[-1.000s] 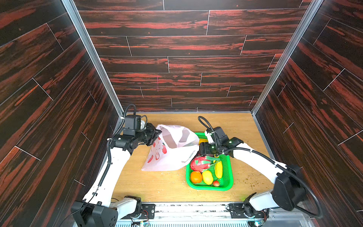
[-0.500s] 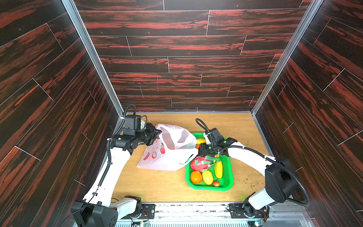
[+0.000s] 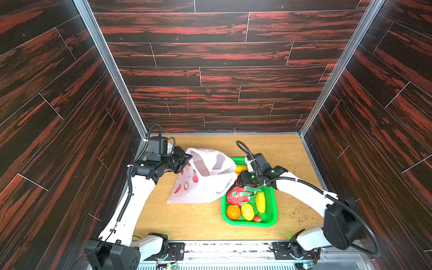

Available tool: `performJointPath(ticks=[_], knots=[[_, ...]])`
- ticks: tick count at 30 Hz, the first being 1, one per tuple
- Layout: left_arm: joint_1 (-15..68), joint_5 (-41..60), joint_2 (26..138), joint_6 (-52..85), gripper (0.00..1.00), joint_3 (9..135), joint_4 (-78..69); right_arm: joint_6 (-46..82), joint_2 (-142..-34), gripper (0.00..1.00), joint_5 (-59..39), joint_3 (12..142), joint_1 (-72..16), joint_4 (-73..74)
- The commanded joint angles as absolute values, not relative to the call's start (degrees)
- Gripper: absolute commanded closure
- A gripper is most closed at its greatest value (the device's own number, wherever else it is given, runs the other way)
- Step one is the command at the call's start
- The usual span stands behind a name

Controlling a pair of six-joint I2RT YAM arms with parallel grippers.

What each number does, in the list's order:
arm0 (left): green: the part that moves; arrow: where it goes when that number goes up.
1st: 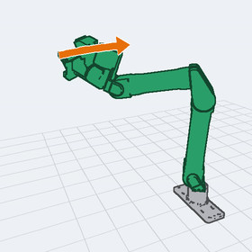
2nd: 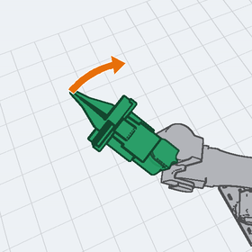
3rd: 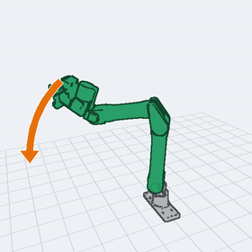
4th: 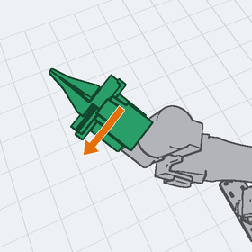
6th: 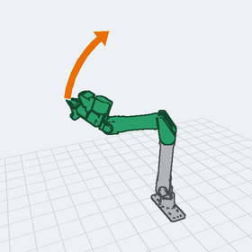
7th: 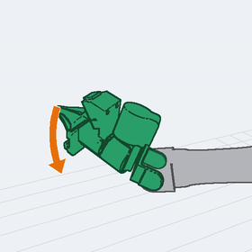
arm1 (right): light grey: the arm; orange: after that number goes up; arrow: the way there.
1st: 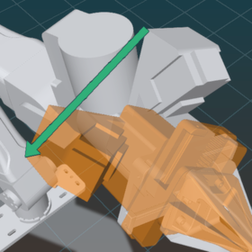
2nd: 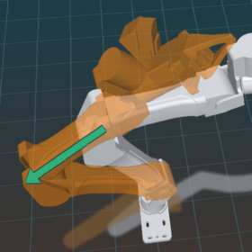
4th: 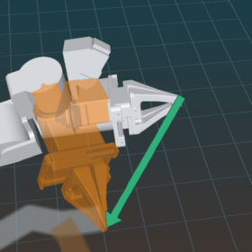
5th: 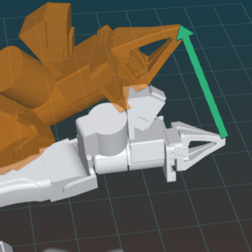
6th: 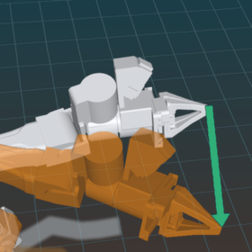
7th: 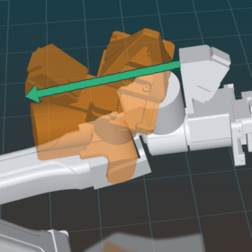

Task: Place the fake fruits into the plastic bag and tie a complex knot
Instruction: 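Carry the plum into the held bag opening and release it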

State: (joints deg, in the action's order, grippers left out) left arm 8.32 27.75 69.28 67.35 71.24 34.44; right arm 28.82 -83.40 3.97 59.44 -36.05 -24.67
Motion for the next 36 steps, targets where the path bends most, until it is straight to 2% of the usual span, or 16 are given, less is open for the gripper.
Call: performJointPath(ticks=[1, 8, 14, 26, 36], knots=[[8.4, 28.1, 67.5, 67.9, 1.0, 70.8, 34.0, 28.7, -78.5, 0.61, 5.3, 59.1, -36.2, -26.1], [8.9, 28.1, 67.4, 68.6, 1.0, 70.5, 33.5, 29.7, -69.5, 0.62, 4.9, 60.5, -36.2, -26.6], [9.6, 28.4, 67.7, 68.9, 1.0, 70.5, 31.4, 31.9, -66.7, 0.63, -3.2, 62.7, -37.9, -21.7], [11.4, 28.3, 67.2, 70.5, 1.0, 69.0, 30.2, 34.4, -79.8, 0.63, -9.0, 70.8, -48.4, -7.1], [12.0, 28.2, 66.8, 71.5, 1.0, 67.3, 28.7, 36.8, -90.6, 0.62, -9.7, 72.8, -50.9, 4.0]])
